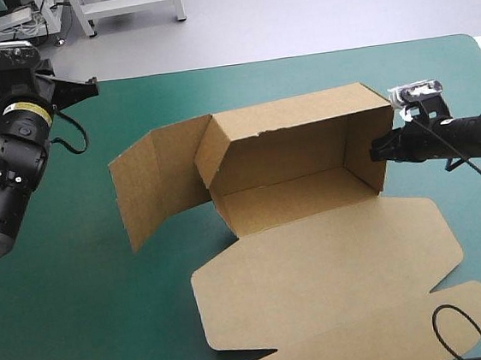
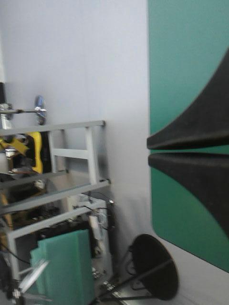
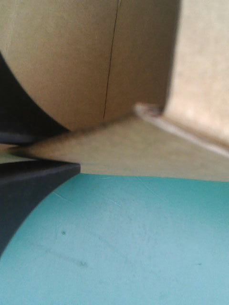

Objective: Fold the box

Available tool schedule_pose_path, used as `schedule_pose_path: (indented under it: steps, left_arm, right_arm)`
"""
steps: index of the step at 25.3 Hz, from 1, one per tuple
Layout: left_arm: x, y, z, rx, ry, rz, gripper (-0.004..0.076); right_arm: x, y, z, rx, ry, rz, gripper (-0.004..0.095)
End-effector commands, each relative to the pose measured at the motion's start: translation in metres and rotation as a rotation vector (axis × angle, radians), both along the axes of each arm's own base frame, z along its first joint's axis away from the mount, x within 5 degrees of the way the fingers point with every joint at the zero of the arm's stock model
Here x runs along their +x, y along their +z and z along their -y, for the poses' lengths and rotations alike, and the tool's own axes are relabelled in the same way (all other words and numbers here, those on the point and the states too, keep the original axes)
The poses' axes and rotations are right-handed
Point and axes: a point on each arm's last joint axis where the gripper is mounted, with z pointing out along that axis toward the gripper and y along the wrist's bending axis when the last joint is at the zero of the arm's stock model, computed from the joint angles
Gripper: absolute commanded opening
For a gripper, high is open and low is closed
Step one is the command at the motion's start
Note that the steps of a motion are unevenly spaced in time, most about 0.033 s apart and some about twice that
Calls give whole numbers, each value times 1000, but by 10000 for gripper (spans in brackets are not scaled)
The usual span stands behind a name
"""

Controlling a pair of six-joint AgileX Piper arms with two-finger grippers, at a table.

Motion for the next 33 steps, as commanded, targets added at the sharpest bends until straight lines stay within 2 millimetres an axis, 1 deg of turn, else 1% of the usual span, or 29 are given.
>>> schedule_pose_path:
  steps: [1, 4, 7, 9, 12, 16, 19, 22, 23, 24, 25, 28, 30, 31, 32, 33]
  left_arm:
    - [-14, 14, -9, 26, -14, -14, 5]
    - [-14, 7, -16, 3, -11, -89, 5]
    - [-15, -3, -25, -31, 2, -184, 5]
    - [-14, -9, -32, -28, 13, -244, 5]
    - [-16, -17, -47, -47, 42, -316, 5]
    - [-19, -25, -70, -104, 65, -399, 5]
    - [-23, -32, -86, -159, 63, -456, 5]
    - [-26, -37, -98, -232, 53, -495, 5]
    - [-27, -41, -100, -232, 42, -503, 5]
    - [-27, -43, -101, -229, 42, -510, 5]
    - [-26, -47, -100, -230, 42, -521, 5]
    - [-22, -51, -99, -264, 20, -530, 4]
    - [-19, -54, -95, -283, -26, -544, 4]
    - [-19, -54, -94, -283, -47, -545, 4]
    - [-17, -56, -93, -293, -59, -551, 4]
    - [-17, -56, -93, -299, -59, -550, 4]
  right_arm:
    - [0, 45, -15, 24, -28, 66, 2]
    - [2, 64, -32, -36, -33, 67, 2]
    - [4, 78, -50, -56, -40, 2, 2]
    - [8, 81, -62, -70, -21, -71, 2]
    - [17, 85, -74, -66, -1, -187, 2]
    - [31, 86, -81, -12, -48, -254, 2]
    - [40, 73, -86, 21, -98, -323, 2]
    - [51, 50, -88, 42, -141, -419, 2]
    - [55, 33, -92, 62, -135, -481, 2]
    - [57, 27, -94, 64, -132, -503, 2]
    - [59, 14, -97, 24, -112, -526, 2]
    - [68, -1, -100, -63, -103, -509, 2]
    - [81, -12, -103, -72, -97, -440, 2]
    - [85, -14, -104, -64, -93, -420, 3]
    - [91, -15, -108, -61, -99, -362, 20]
    - [92, -13, -111, -58, -100, -333, 35]
